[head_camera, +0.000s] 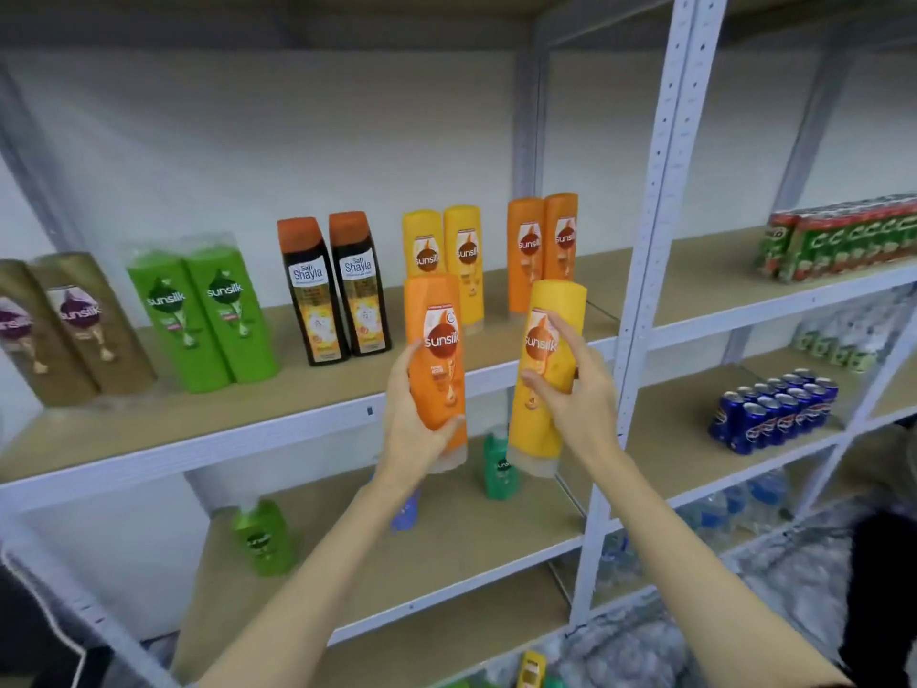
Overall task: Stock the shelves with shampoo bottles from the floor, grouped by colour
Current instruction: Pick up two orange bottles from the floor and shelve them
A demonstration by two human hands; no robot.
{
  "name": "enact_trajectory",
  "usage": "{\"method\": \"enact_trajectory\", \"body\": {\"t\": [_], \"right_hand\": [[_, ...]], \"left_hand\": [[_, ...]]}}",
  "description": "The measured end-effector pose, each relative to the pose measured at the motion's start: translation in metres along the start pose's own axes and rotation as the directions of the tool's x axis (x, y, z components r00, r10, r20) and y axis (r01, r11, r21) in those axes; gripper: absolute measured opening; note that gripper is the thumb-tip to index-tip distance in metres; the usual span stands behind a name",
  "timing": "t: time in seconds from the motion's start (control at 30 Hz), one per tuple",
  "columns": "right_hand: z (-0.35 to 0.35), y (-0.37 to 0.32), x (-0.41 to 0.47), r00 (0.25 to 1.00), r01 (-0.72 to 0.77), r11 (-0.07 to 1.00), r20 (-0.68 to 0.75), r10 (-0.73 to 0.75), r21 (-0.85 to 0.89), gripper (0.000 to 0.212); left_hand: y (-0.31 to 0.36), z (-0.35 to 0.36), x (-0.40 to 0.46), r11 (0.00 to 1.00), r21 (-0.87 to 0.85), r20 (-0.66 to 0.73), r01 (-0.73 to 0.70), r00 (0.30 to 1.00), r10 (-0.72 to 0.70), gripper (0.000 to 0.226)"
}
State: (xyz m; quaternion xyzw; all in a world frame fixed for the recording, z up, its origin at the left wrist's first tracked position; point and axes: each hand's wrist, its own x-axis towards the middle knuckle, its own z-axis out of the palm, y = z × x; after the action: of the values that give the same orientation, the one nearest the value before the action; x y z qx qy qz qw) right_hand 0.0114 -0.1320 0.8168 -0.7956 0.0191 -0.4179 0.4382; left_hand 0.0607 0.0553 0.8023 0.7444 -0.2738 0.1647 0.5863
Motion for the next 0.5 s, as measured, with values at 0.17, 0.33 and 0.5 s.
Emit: {"method": "enact_trajectory", "body": {"t": [0.17,0.33,0.5], "right_hand": [[0.018,0.003,0.053,0.998,0.050,0.999,-0.046,-0.050,0.002,0.069],[0.047,0.011,0.111,0.979,0.187,0.978,-0.066,-0.193,-0.087,0.071],[0.080,0.031,0.144,0.959,0.277,0.953,-0.021,-0.282,-0.120,0.069]], "left_hand": [[-0.002,-0.005,0.028,0.997,0.080,-0.100,0.014,0.995,-0.006,0.090],[-0.009,-0.003,0.059,0.996,0.087,-0.235,0.026,0.972,-0.004,0.091],[-0.017,-0.006,0.083,0.992,0.126,-0.320,0.025,0.947,0.017,0.093]]}}
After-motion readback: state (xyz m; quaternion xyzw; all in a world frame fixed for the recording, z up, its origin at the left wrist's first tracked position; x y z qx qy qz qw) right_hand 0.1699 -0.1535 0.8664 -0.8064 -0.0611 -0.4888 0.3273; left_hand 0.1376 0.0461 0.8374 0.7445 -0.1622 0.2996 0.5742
